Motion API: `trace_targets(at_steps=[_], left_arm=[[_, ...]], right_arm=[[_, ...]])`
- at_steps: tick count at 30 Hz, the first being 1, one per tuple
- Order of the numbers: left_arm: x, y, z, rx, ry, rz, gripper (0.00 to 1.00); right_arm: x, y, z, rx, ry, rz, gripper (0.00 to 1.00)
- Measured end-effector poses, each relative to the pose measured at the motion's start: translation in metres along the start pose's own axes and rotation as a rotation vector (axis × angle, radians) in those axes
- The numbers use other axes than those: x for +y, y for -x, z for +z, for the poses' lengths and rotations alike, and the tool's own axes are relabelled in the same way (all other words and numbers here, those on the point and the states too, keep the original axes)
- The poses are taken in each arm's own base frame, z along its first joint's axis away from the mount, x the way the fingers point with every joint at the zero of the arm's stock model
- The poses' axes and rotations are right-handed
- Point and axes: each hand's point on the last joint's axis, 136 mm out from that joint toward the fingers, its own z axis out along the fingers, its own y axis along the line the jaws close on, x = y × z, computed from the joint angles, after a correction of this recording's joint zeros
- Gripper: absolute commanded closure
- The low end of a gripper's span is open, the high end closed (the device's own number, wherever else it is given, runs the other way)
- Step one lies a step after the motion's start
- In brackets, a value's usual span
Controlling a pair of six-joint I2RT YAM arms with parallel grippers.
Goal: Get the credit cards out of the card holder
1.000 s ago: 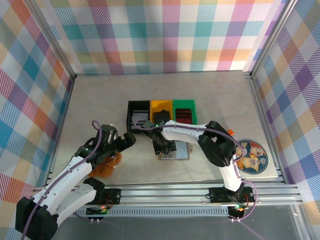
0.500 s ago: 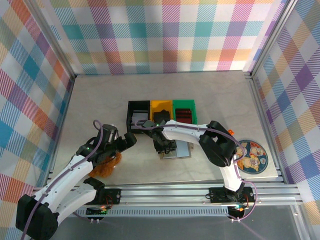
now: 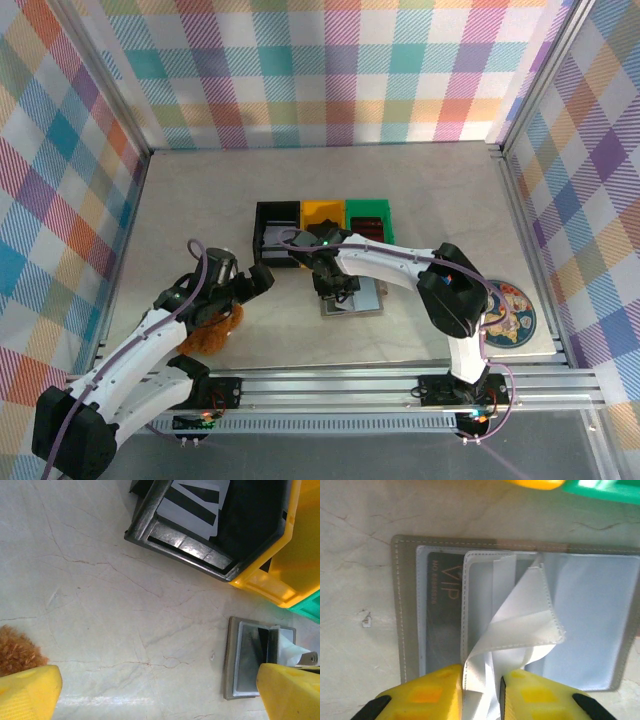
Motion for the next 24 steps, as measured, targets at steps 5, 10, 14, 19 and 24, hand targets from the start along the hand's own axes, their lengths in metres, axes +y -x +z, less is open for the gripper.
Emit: trace_targets(at_steps=[5, 10, 14, 19, 24], left_arm=[[0.0, 0.0, 0.0, 0.001, 0.001, 0.0, 0.0], [0.002, -0.002, 0.003, 0.01, 0.012, 0.0, 0.0], [0.003, -0.003, 0.005, 0.017, 0.02, 0.003, 0.0], [0.005, -0.003, 0.006, 0.023, 0.027, 0.002, 0.0], [0.005, -0.004, 0.007, 0.027, 0.03, 0.002, 0.0]], right_arm=[[-0.015, -0.003, -0.005, -0.003, -0.015, 0.015, 0.74], [-0.029, -0.007, -0.005, -0.002, -0.034, 0.027, 0.73], [-0.04, -0.012, -0.005, 0.006, -0.044, 0.039, 0.72], [-0.051, -0.014, -0.009, 0.003, -0.042, 0.06, 0.71], [-0.063, -0.017, -0.009, 0.008, -0.047, 0.079, 0.72]])
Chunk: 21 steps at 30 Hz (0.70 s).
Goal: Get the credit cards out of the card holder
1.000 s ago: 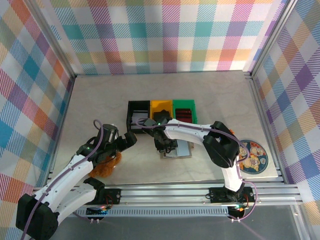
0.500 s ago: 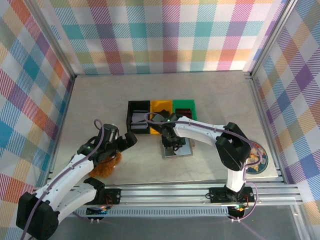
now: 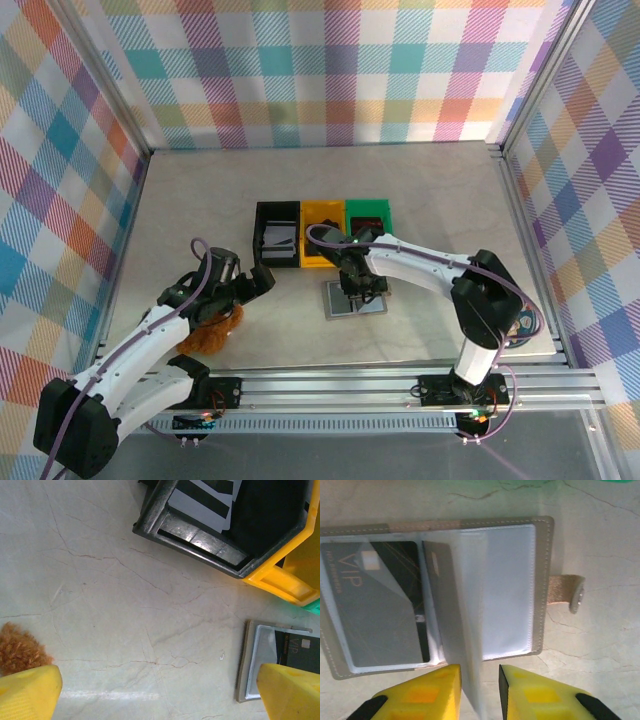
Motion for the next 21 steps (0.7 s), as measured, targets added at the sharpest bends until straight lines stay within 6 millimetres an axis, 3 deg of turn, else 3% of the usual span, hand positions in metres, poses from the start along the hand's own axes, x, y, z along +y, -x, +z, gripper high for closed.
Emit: trace_targets(at_steps=[8, 15, 21], left_arm=[[-0.013, -0.006, 0.004, 0.039, -0.057, 0.01, 0.0], [-0.066, -0.012, 0.0, 0.048, -0.277, 0.081, 0.0], [-0.114, -0.032, -0.002, 0.07, -0.435, 0.18, 0.0]], right_arm=[[-0.013, -0.003, 0.011, 0.023, -0.008, 0.029, 0.7], [-0.019, 0.006, -0.006, -0.013, 0.065, 0.056, 0.55], [-0.02, 0.012, -0.02, -0.045, 0.165, 0.081, 0.56]])
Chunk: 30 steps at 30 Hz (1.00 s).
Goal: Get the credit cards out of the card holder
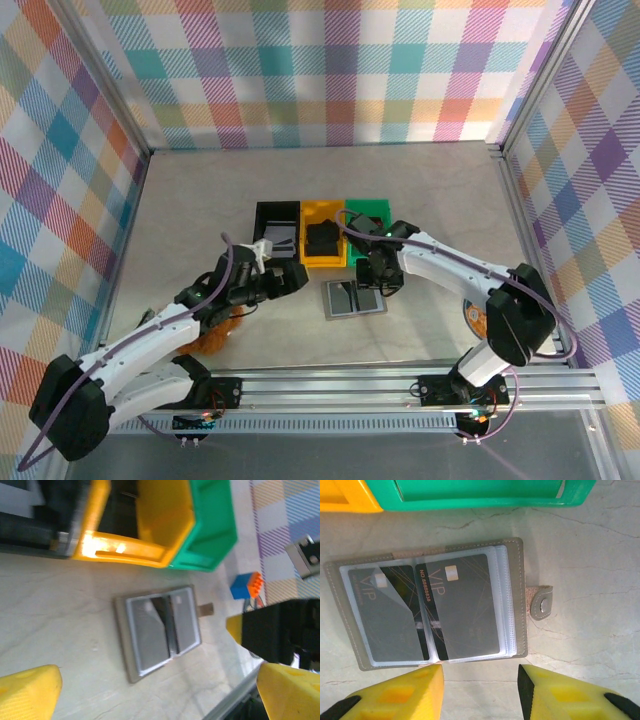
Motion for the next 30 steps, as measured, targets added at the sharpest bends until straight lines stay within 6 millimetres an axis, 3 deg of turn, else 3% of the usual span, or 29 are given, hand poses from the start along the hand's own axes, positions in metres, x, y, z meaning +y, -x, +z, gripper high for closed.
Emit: trace_targets(at_steps=[6, 13, 18, 25, 30], left_arm=[[-0.024, -0.028, 0.033, 0.077, -0.072, 0.068, 0.03], [-0.027, -0.049, 0.072, 0.128, -0.102, 0.079, 0.1], [-0.029, -0.06, 0.099, 0.159, -0.105, 0.074, 0.15], [-0.049, -0.061, 0.108, 0.14, -0.12, 0.098, 0.18], [-0.048, -0.062, 0.111, 0.125, -0.102, 0.07, 0.23]], right_arm=[[0.005, 0.003, 0.004, 0.022, 0.067, 0.016, 0.63], [0.006, 0.001, 0.01, 0.056, 0.118, 0.048, 0.72], [0.001, 0.001, 0.016, 0.064, 0.121, 0.088, 0.72], [-0.004, -0.003, 0.033, 0.11, 0.112, 0.119, 0.74], [-0.008, -0.004, 0.039, 0.115, 0.112, 0.143, 0.74]])
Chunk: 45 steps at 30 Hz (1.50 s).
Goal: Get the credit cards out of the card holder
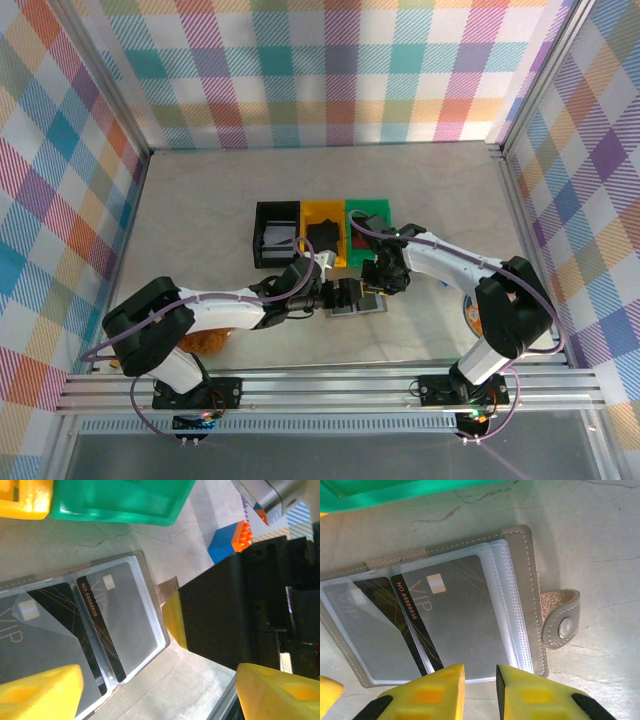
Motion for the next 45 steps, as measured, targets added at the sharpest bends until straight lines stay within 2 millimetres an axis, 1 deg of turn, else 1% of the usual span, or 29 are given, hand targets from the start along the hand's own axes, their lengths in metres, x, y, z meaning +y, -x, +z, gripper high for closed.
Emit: trace_targets(at_steps=[6, 9, 17, 24, 29, 35, 37, 40, 43, 45], left_arm=[[0.013, -0.006, 0.011, 0.011, 0.028, -0.056, 0.24], [0.014, -0.007, 0.011, 0.008, 0.035, -0.069, 0.24], [0.017, -0.008, 0.012, -0.006, 0.057, -0.084, 0.26], [0.026, -0.009, 0.013, -0.013, 0.102, -0.092, 0.31], [0.031, -0.006, 0.013, -0.022, 0.145, -0.095, 0.36], [0.036, -0.006, 0.012, -0.032, 0.187, -0.096, 0.38], [0.038, -0.006, 0.012, -0.032, 0.198, -0.1, 0.43], [0.035, -0.004, 0.013, -0.035, 0.202, -0.107, 0.45], [0.023, 0.002, 0.016, -0.045, 0.182, -0.101, 0.47], [0.016, 0.006, 0.017, -0.06, 0.171, -0.097, 0.5]], right_arm=[[0.0, 0.006, 0.001, -0.011, 0.02, 0.023, 0.74], [-0.001, 0.007, 0.003, -0.013, 0.025, 0.032, 0.74], [-0.008, 0.002, 0.011, 0.0, 0.018, 0.043, 0.73], [-0.006, 0.003, 0.014, 0.0, 0.035, 0.042, 0.74], [-0.006, 0.005, 0.014, -0.005, 0.045, 0.051, 0.74], [-0.004, 0.006, 0.015, -0.003, 0.058, 0.055, 0.74], [-0.004, 0.007, 0.016, -0.002, 0.061, 0.056, 0.74], [-0.004, 0.006, 0.018, -0.001, 0.065, 0.06, 0.74], [-0.005, 0.006, 0.02, 0.004, 0.065, 0.072, 0.74], [-0.005, 0.006, 0.021, 0.006, 0.065, 0.079, 0.74]])
